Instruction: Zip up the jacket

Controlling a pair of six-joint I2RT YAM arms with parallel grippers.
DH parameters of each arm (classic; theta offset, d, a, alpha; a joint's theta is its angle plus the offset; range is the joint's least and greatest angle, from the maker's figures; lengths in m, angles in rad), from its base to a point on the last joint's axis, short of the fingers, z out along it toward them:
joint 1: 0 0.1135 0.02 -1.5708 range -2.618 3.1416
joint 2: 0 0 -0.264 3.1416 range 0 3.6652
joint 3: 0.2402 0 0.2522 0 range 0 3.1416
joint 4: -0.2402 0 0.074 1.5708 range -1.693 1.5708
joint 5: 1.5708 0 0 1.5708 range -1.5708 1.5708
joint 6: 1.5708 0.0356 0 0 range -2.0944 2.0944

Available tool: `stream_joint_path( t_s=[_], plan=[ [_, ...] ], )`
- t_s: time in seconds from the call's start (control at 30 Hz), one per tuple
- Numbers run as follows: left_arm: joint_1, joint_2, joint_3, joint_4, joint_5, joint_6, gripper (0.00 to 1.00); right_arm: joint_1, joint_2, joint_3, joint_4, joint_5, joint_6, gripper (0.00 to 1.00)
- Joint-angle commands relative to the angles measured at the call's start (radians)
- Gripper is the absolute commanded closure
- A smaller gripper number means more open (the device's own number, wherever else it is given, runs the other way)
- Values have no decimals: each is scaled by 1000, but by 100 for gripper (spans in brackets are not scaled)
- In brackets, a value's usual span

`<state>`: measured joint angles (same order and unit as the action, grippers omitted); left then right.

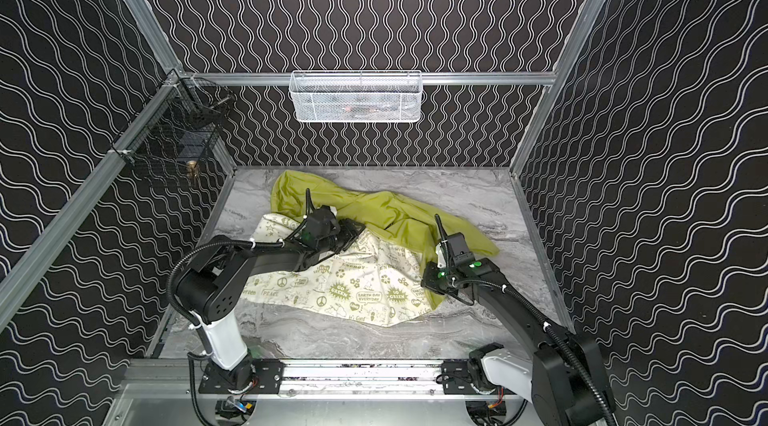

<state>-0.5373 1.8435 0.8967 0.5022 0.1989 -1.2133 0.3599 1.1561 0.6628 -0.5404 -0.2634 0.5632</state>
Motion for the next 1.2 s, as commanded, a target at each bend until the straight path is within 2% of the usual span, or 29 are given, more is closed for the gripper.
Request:
stream_joint_path(
  t_s=[0.0,0.27,0.4,0.6,0.8,0.9,1.17],
  plan=[
    [9,11,3,46,-24,-22,50,1,1,-3,10,-1,-5,100],
    [39,12,34,9,-49,-7,52,1,-4,-12,10,0,-11,100],
    [42,44,91,-35,-30,13,57,1,-9,-15,10,-1,-11,100],
    [49,74,144,-56,-19,32,75,1,-19,-8,5,1,-12,100],
    [51,68,217,-153,-19,85,94,1,-26,-2,-6,7,-17,100],
    [56,78,284,-211,-7,122,100,1,-33,12,-17,7,-23,100],
    [64,207,584,-352,72,219,100,-1,-77,106,-98,-4,-49,100]
  ],
)
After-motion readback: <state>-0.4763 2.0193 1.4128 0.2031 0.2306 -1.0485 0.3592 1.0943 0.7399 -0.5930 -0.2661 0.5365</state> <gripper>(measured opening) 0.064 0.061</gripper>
